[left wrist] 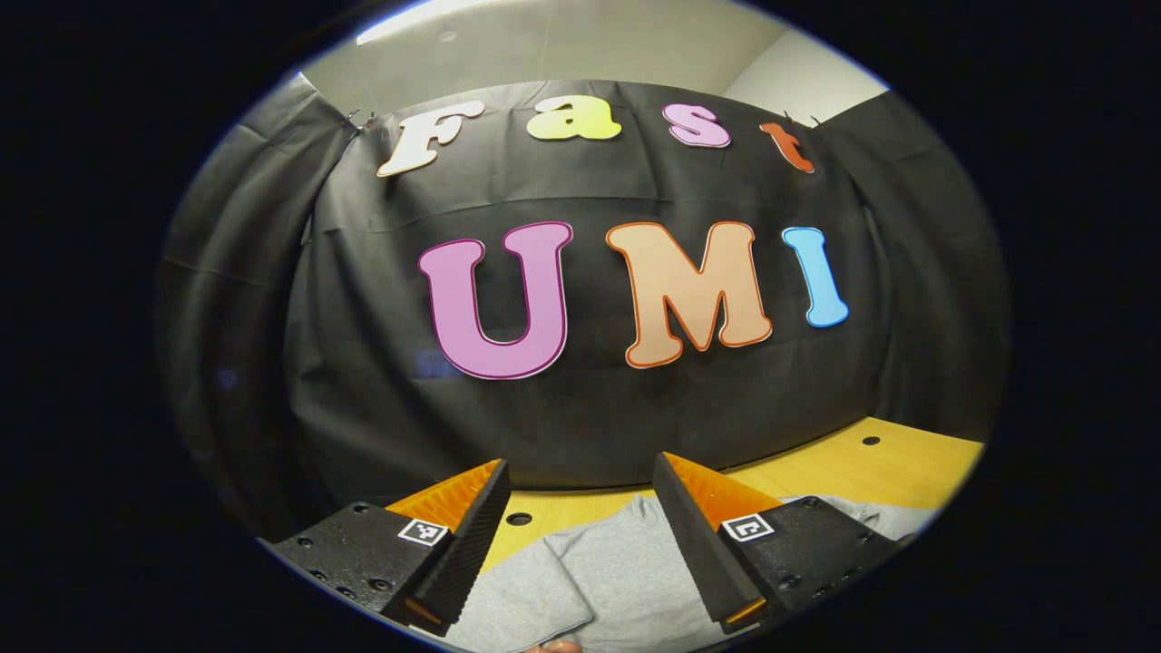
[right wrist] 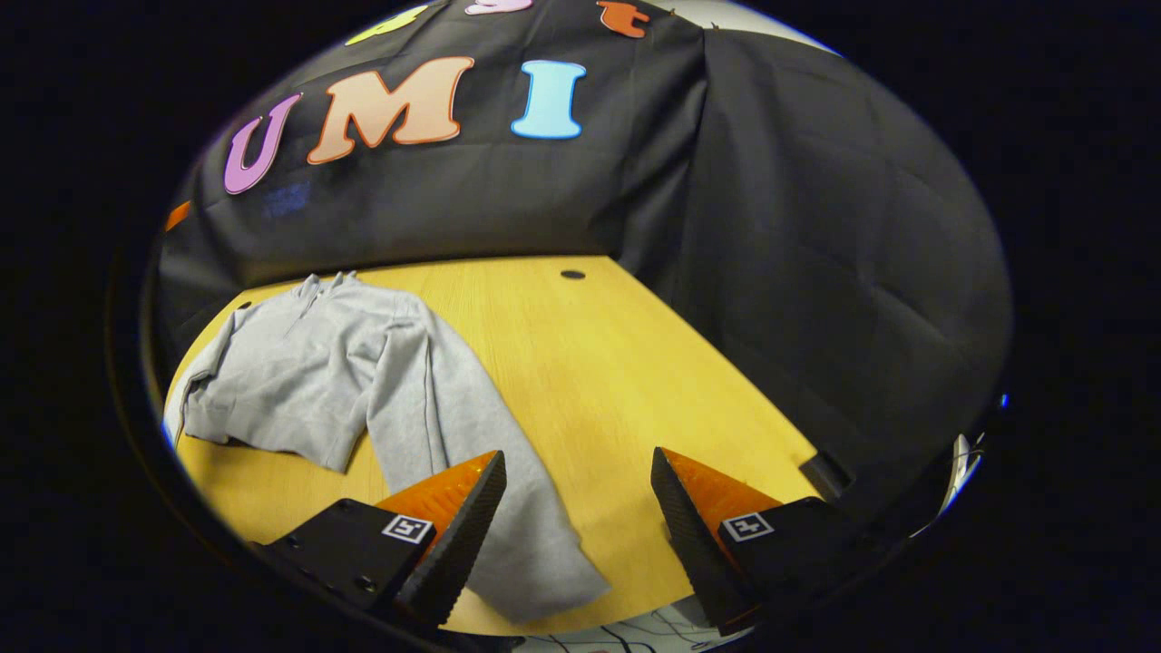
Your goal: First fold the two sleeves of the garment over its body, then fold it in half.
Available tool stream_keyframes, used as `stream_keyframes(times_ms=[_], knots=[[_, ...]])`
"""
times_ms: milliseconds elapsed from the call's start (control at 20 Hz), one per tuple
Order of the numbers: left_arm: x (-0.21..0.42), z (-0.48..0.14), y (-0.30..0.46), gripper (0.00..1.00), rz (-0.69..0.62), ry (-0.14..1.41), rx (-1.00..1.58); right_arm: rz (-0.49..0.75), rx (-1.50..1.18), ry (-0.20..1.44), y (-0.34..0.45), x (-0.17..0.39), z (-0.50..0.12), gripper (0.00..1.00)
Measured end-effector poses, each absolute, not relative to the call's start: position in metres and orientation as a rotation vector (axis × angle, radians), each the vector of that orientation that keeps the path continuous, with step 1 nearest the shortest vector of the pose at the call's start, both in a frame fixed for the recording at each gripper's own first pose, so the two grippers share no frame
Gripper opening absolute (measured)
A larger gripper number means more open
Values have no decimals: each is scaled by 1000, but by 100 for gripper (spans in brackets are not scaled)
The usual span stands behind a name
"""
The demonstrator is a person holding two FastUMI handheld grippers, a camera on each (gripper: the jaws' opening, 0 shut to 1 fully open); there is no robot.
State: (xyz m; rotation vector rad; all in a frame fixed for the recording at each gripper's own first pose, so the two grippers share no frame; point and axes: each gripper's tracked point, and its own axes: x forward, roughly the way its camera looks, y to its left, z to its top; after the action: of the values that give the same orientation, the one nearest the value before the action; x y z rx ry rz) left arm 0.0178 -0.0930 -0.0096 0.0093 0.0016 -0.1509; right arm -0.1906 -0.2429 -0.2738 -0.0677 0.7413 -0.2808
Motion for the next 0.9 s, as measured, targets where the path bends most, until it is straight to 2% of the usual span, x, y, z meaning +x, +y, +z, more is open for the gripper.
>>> stream_keyframes(times_ms=[200, 600, 750, 850, 900], knots=[[17, -11, -96, 94, -152, 6, 15, -237, -43, 832, -231, -214, -302, 100], [16, -11, -98, 94, -151, 5, 29, -240, 84, 958, -220, -246, -336, 98], [16, -10, -98, 94, -151, 3, 33, -246, 120, 955, -219, -243, -342, 82], [17, -12, -100, 93, -153, 8, 32, -222, 152, 959, -208, -240, -339, 56], [17, -14, -100, 94, -152, 9, 31, -226, 170, 966, -203, -238, -340, 35]])
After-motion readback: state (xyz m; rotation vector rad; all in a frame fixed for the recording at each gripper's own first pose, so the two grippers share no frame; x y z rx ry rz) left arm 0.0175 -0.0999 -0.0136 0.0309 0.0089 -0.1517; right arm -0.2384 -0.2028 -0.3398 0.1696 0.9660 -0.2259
